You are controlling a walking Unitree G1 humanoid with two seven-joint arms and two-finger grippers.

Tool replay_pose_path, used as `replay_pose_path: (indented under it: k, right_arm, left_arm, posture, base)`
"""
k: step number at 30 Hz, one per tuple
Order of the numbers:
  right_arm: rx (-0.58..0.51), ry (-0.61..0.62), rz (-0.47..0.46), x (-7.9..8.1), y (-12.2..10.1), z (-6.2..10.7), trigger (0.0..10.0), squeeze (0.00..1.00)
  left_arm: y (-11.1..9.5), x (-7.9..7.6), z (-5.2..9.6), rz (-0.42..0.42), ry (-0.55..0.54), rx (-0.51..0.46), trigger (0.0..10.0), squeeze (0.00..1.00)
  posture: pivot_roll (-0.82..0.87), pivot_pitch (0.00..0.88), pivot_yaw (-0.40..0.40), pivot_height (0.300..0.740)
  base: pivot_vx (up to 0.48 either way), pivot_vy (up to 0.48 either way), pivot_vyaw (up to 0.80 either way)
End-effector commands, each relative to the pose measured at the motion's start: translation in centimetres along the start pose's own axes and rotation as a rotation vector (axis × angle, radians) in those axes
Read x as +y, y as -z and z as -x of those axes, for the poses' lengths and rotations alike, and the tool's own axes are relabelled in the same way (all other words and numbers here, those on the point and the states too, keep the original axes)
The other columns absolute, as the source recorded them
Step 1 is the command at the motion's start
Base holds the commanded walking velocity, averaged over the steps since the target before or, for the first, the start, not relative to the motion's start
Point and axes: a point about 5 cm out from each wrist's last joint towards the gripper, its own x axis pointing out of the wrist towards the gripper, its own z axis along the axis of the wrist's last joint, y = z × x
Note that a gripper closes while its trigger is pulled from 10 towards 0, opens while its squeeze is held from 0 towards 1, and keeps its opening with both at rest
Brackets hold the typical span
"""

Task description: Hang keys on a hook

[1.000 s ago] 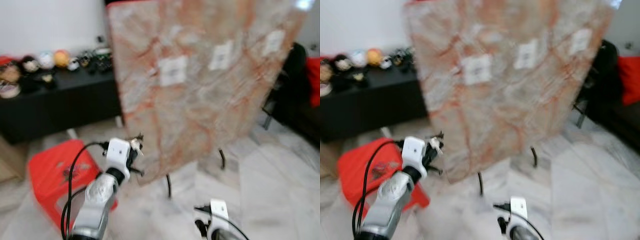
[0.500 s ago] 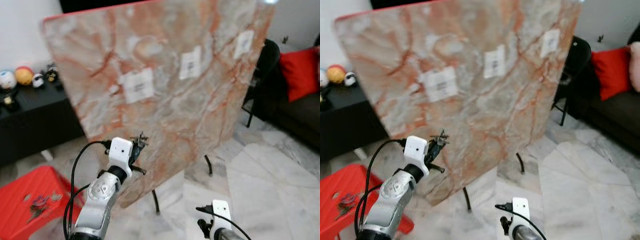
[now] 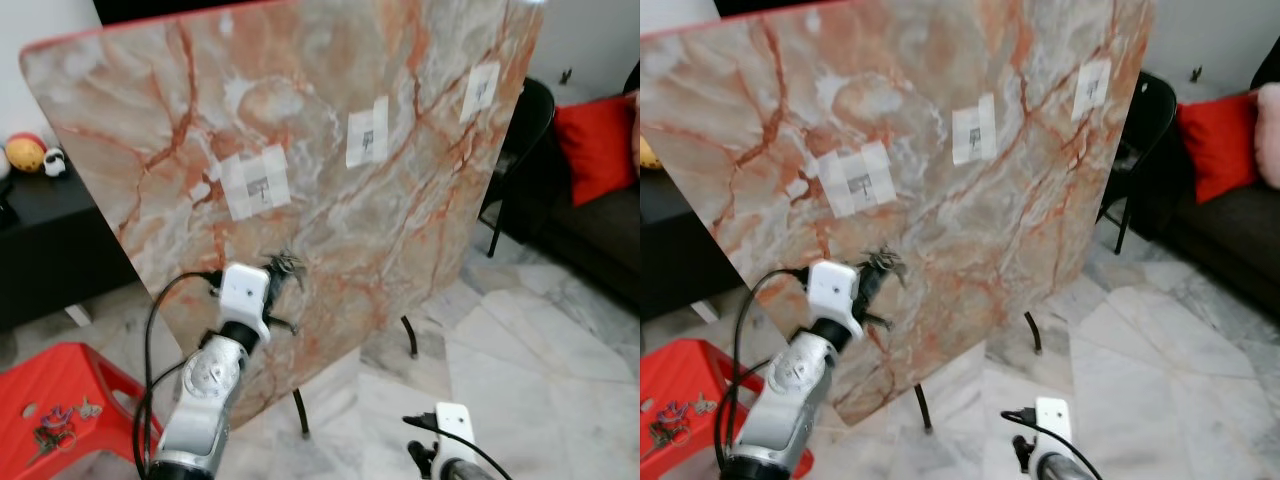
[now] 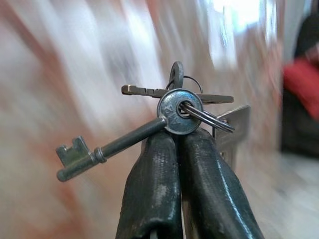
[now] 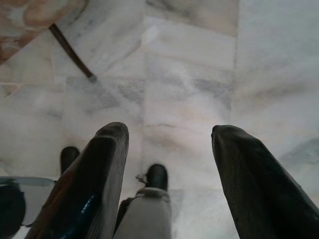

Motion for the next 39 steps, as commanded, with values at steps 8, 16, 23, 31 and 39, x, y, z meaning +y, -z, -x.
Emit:
replay_pose_path:
  k: [8, 16, 23, 31, 39]
  right_arm:
    - [0.0, -0.015, -0.004, 0.7, -0.2, -0.1, 10.0, 0.0]
    - [0.003, -0.014, -0.003, 0.7, -0.2, -0.1, 10.0, 0.0]
    - [0.003, -0.014, -0.004, 0.7, -0.2, -0.1, 10.0, 0.0]
    - [0.002, -0.015, -0.003, 0.8, -0.2, -0.1, 10.0, 0.0]
    - [0.001, -0.014, -0.002, 0.8, -0.3, -0.1, 10.0, 0.0]
  left_arm:
    - [2.7, -4.1, 2.8, -0.351, 0.457, 0.132, 10.0, 0.0]
    - [3.3, -2.9, 2.8, -0.366, 0.411, 0.176, 10.0, 0.0]
    - [2.8, -2.8, 2.1, -0.263, 0.343, 0.16, 10.0, 0.0]
    - [1.2, -2.4, 0.3, -0.112, 0.234, 0.112, 10.0, 0.0]
    - [0.9, -1.7, -1.8, -0.035, 0.136, 0.09, 10.0, 0.0]
  posture:
    - [0.06, 0.0, -0.033, 0.74]
    - [0.06, 0.0, -0.038, 0.74]
    - [0.06, 0.0, -0.035, 0.74]
    - [0.06, 0.0, -0.036, 0.74]
    - [0.07, 0.0, -0.039, 0.74]
  base:
    - [0.0, 0.0, 0.0]
    - [0.0, 0.0, 0.0]
    - [0.0, 0.0, 0.0]
    - [0.0, 0.0, 0.0]
    - [0.0, 0.0, 0.0]
